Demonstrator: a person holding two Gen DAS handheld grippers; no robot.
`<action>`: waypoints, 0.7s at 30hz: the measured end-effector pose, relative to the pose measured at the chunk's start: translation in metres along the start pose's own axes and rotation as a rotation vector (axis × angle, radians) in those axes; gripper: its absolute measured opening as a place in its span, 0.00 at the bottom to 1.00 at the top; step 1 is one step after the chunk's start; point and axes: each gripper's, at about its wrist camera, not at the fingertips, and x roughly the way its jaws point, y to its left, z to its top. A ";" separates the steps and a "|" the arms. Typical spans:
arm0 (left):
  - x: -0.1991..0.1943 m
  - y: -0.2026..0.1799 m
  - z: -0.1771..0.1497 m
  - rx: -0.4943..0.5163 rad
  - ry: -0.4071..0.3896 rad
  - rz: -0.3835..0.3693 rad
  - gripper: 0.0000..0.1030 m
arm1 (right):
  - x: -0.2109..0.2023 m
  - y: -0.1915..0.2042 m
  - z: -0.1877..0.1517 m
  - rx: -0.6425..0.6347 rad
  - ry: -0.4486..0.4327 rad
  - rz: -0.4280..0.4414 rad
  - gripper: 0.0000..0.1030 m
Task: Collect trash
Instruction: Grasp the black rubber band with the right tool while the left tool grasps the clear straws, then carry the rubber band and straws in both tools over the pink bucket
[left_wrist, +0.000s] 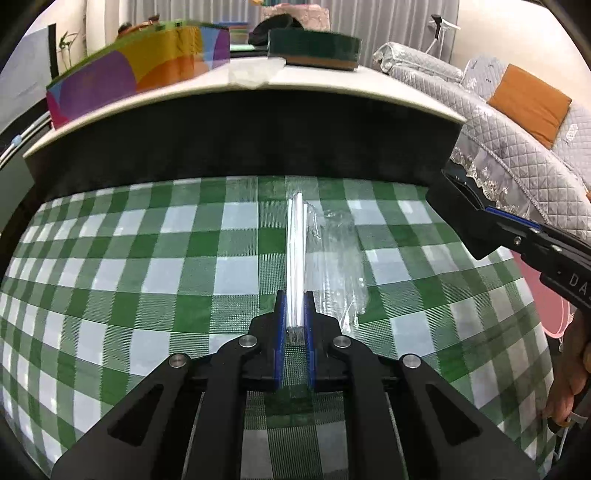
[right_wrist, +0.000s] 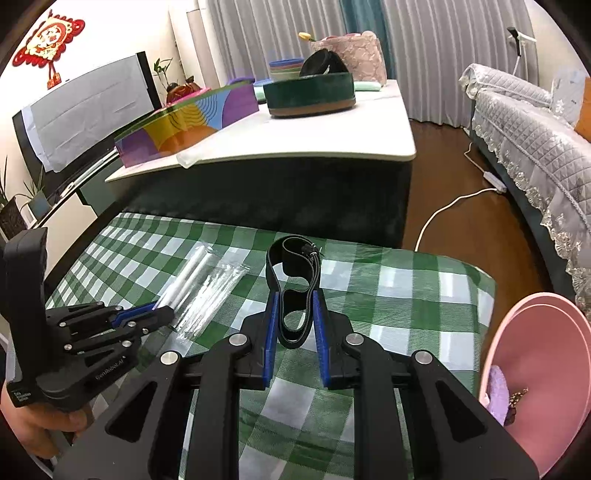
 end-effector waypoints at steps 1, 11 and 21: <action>-0.005 -0.001 0.001 0.002 -0.011 -0.001 0.09 | -0.003 0.000 0.000 0.000 -0.005 -0.003 0.18; -0.045 0.001 0.000 -0.005 -0.077 -0.026 0.09 | -0.048 0.011 -0.005 -0.004 -0.057 -0.038 0.18; -0.089 -0.002 -0.003 -0.004 -0.146 -0.074 0.09 | -0.098 0.021 -0.014 -0.009 -0.113 -0.115 0.18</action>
